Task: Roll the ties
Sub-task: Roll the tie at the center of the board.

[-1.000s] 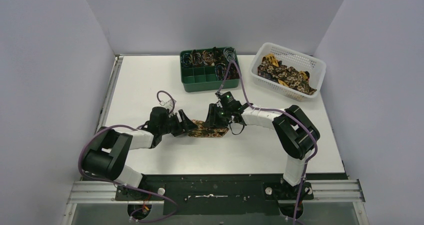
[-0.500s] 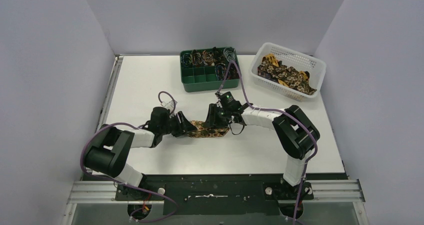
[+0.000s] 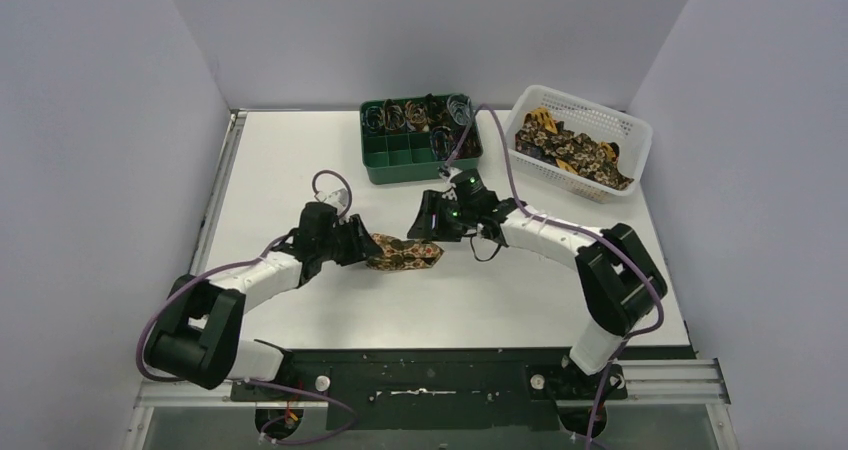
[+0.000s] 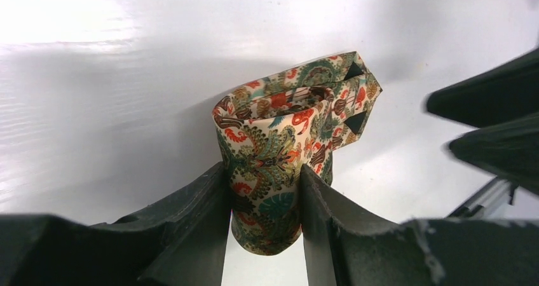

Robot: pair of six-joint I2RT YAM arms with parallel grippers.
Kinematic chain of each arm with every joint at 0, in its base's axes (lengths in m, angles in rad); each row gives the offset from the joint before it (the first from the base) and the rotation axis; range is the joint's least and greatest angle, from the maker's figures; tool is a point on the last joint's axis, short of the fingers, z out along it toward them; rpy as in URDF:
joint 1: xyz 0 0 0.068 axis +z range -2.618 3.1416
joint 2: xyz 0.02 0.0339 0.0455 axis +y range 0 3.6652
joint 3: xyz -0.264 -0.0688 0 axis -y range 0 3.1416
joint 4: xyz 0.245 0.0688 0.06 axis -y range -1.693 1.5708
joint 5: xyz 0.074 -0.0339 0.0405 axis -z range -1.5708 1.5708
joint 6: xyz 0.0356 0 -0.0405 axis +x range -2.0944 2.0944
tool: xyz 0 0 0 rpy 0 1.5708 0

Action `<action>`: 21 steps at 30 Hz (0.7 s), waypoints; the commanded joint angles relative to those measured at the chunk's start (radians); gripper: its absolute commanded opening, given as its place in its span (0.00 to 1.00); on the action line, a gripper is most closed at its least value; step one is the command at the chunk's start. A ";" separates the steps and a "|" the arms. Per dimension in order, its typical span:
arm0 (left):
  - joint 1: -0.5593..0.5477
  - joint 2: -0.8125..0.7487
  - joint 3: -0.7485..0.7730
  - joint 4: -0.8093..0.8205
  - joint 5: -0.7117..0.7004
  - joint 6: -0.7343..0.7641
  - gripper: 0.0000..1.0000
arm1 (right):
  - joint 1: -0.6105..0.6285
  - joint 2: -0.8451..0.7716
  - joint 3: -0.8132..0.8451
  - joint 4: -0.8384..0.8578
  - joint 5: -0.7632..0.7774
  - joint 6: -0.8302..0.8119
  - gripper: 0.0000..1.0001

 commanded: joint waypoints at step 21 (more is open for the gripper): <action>-0.388 0.186 0.530 -0.771 -0.890 0.104 0.41 | -0.130 -0.136 -0.128 0.029 0.017 -0.030 0.54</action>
